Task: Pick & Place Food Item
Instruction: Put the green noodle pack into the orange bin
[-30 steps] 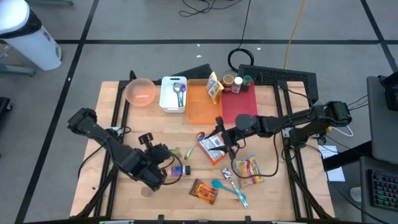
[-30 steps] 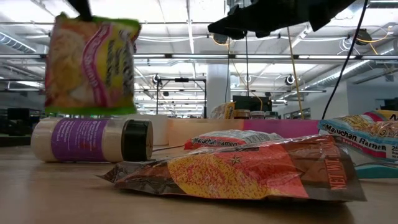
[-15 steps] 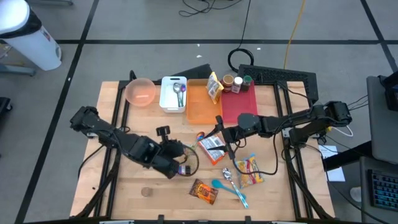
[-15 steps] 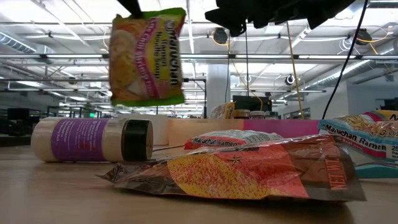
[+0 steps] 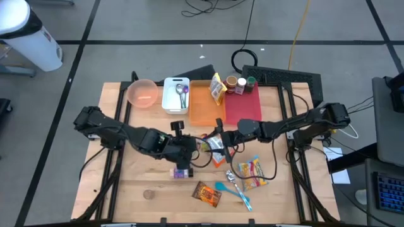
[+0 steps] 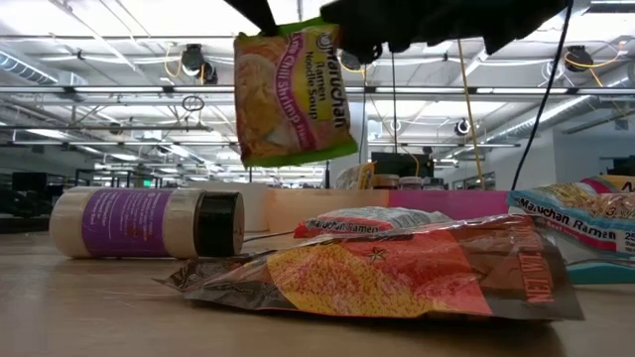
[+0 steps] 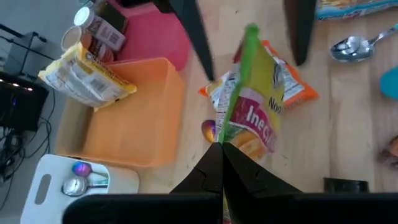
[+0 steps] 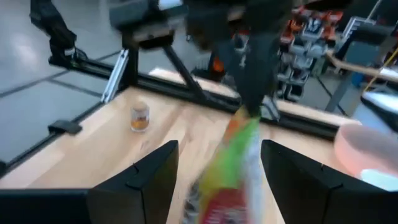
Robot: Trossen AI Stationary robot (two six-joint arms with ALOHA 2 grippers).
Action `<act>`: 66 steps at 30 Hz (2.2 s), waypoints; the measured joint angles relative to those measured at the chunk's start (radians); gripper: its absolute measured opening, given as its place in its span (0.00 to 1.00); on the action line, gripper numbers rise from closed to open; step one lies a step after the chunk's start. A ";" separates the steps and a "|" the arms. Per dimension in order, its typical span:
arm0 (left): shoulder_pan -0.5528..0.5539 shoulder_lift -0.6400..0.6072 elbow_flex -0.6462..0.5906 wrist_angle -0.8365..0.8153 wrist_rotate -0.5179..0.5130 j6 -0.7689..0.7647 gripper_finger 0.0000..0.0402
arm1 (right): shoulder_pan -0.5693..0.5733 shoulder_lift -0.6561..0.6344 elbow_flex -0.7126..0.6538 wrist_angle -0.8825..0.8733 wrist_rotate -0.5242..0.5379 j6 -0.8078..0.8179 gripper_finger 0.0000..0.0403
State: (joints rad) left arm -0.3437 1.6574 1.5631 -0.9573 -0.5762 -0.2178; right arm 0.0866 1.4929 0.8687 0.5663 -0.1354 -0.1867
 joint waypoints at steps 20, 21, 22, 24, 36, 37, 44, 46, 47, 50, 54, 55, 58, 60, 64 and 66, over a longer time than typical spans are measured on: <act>0.013 0.028 0.000 0.111 -0.009 0.076 0.00 | -0.008 0.048 -0.002 0.072 0.007 0.093 0.55; 0.015 0.028 0.000 0.116 -0.009 0.077 0.00 | -0.008 0.048 -0.002 0.073 0.010 0.093 0.55; 0.017 0.028 0.000 0.121 -0.009 0.077 0.00 | -0.008 0.048 -0.002 0.073 0.022 0.093 0.55; 0.018 0.028 0.000 0.126 -0.009 0.082 0.00 | -0.008 0.048 -0.002 0.068 0.074 0.094 0.52; 0.017 0.028 0.000 0.149 -0.016 0.108 0.00 | -0.011 0.048 -0.002 0.049 0.160 0.116 0.21; 0.017 0.028 0.000 0.149 -0.016 0.108 0.00 | -0.011 0.048 -0.002 0.050 0.160 0.116 0.19; 0.020 0.028 0.000 0.151 -0.023 0.088 0.01 | -0.011 0.048 -0.002 0.057 0.160 0.115 0.02; 0.027 0.028 0.000 0.151 -0.022 0.067 0.02 | -0.011 0.048 -0.002 0.061 0.160 0.114 0.01; 0.032 0.028 0.000 0.152 -0.017 0.058 0.03 | -0.011 0.048 -0.002 0.063 0.160 0.115 0.01; 0.052 0.027 0.000 0.153 0.023 0.061 0.05 | -0.011 0.048 -0.003 0.062 0.161 0.113 0.00; 0.088 0.027 0.000 0.160 0.059 0.058 0.09 | -0.014 0.048 -0.003 0.062 0.162 0.108 0.00; 0.098 0.027 0.000 0.164 0.060 0.058 0.11 | -0.014 0.048 -0.003 0.063 0.162 0.106 0.00; 0.126 0.027 0.000 0.189 0.078 0.077 0.18 | -0.016 0.048 -0.003 0.065 0.161 0.097 0.00; 0.138 0.025 0.000 0.208 0.099 0.114 0.23 | -0.016 0.048 -0.003 0.065 0.161 0.093 0.00; 0.149 0.003 0.000 0.235 0.114 0.157 0.35 | -0.021 0.047 -0.003 0.068 0.160 0.094 0.00; 0.149 -0.018 0.000 0.234 0.114 0.156 0.40 | -0.027 0.037 -0.003 0.054 0.159 0.095 0.00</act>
State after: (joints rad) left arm -0.1947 1.6395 1.5627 -0.7237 -0.4622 -0.0620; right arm 0.0596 1.5296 0.8658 0.6206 0.0237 -0.0914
